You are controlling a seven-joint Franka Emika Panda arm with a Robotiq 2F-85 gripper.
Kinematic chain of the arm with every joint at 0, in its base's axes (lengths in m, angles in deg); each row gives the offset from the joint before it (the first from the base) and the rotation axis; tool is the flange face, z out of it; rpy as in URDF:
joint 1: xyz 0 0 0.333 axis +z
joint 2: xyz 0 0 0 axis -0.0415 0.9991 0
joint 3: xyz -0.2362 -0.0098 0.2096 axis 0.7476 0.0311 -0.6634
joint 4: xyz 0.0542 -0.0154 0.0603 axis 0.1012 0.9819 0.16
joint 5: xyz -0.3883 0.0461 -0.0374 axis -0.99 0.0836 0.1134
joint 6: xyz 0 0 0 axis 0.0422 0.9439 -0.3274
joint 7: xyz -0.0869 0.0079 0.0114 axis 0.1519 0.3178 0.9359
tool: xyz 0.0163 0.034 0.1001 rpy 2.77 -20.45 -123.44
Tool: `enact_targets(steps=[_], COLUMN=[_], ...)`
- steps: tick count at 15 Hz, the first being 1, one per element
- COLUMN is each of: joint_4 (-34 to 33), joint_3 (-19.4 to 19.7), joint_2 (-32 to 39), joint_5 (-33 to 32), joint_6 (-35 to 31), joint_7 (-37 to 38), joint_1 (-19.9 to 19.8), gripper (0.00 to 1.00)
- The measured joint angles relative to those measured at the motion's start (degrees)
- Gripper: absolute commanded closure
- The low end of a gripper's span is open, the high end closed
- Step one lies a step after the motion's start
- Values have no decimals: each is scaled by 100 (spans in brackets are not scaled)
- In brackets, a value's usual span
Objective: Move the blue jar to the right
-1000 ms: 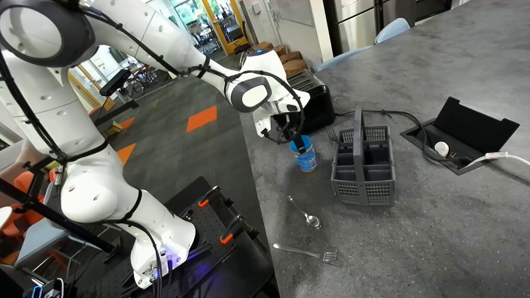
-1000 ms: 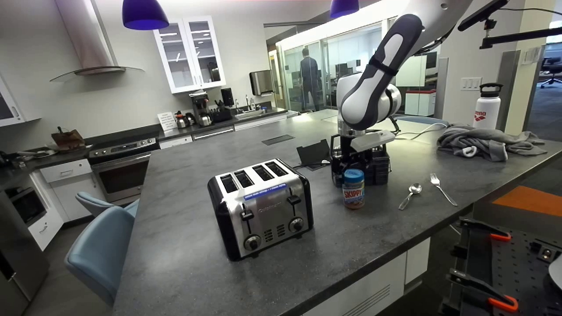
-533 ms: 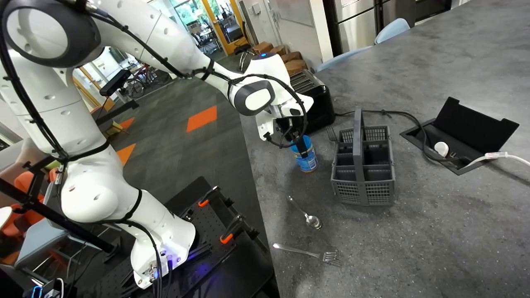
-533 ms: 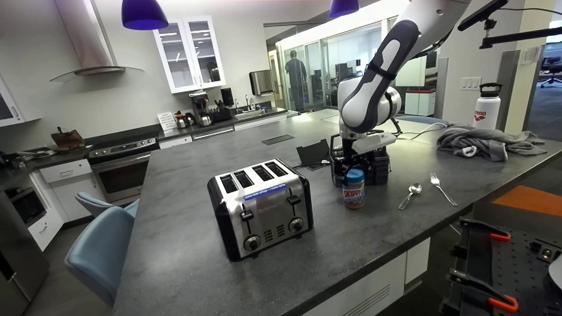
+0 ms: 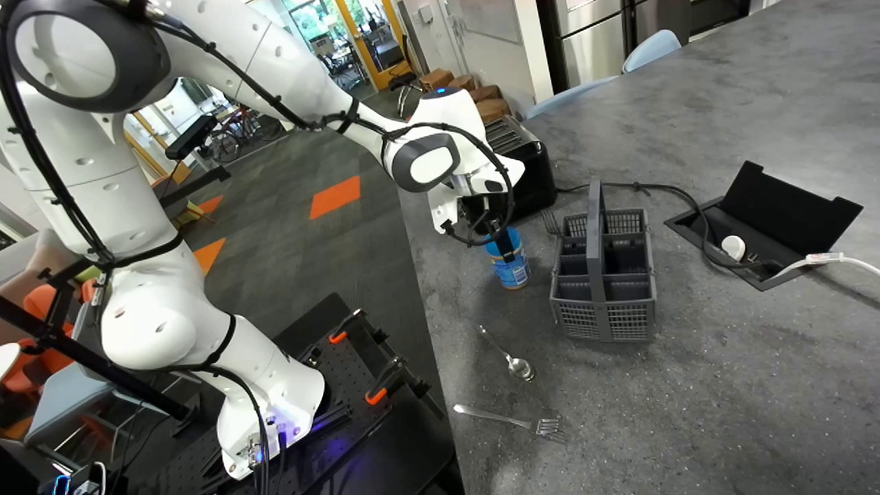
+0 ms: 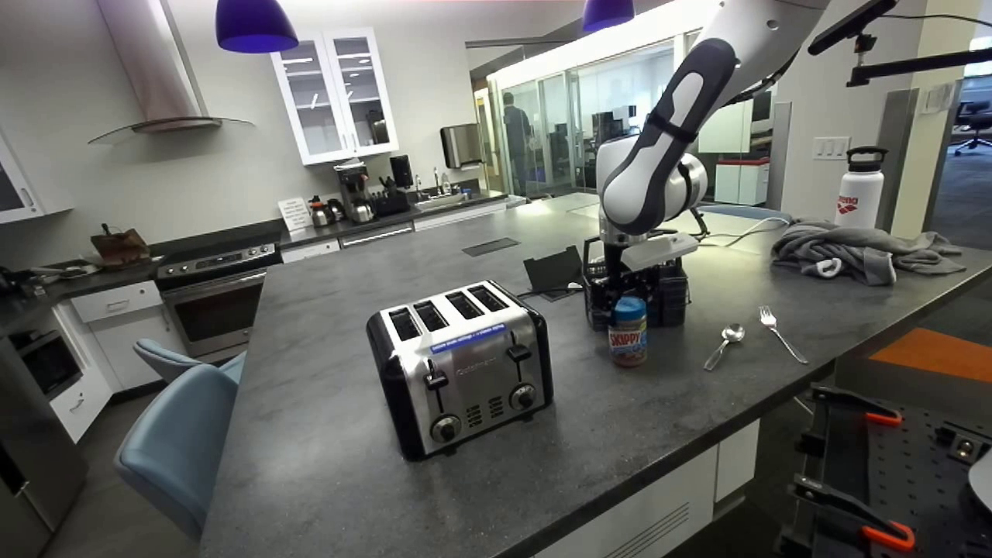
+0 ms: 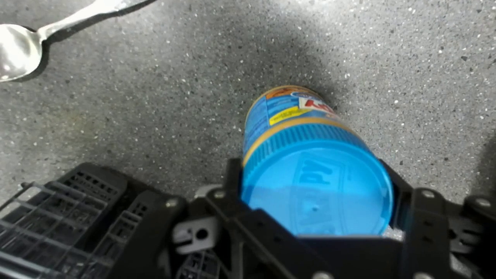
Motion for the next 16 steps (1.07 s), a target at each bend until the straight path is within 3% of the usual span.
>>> enact_targets(steps=[8,16], joint_4=[183,1725], joint_3=[0,-41], joint_2=[-293,-2461], joint_5=[-141,-686], joint_6=[0,167], joint_7=[-126,-347], joint_1=[16,-2], gripper=[45,45])
